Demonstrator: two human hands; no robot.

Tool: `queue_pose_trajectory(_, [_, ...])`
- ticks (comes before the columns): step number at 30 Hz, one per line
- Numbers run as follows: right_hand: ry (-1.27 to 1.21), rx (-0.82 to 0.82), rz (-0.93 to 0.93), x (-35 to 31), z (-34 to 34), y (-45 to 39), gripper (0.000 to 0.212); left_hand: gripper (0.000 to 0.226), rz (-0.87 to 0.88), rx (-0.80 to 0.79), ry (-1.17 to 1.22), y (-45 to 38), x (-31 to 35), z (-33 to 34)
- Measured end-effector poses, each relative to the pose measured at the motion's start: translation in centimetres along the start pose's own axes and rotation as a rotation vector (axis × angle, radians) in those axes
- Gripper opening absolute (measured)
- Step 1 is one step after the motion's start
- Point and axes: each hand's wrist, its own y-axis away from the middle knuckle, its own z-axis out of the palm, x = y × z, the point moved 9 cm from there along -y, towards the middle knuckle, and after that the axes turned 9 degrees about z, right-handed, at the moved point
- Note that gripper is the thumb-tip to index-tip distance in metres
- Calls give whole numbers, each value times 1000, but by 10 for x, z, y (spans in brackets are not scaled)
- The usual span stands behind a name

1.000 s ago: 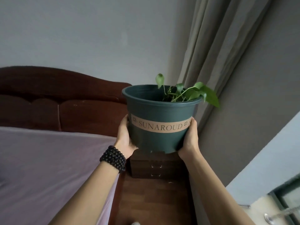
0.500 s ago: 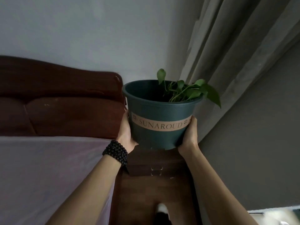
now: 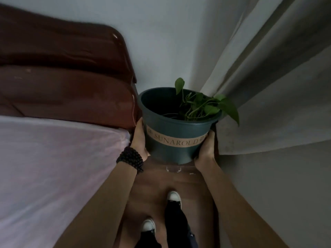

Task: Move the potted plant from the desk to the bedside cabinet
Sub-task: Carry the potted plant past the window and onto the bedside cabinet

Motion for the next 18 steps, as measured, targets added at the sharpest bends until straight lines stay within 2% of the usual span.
queue_pose_trajectory(3, [8,16,53,11,0,-60,57,61,-29,60,-21,-55,-25,-4])
queue_pose_trajectory(11, [55,95,136,57,-27,-188,54,65,-173,135,-63,-157,-113,-22])
queue_pose_trajectory(18, [72,105,183,89,-29,-249,56,71,-206,163,-97,-208,-145,-37])
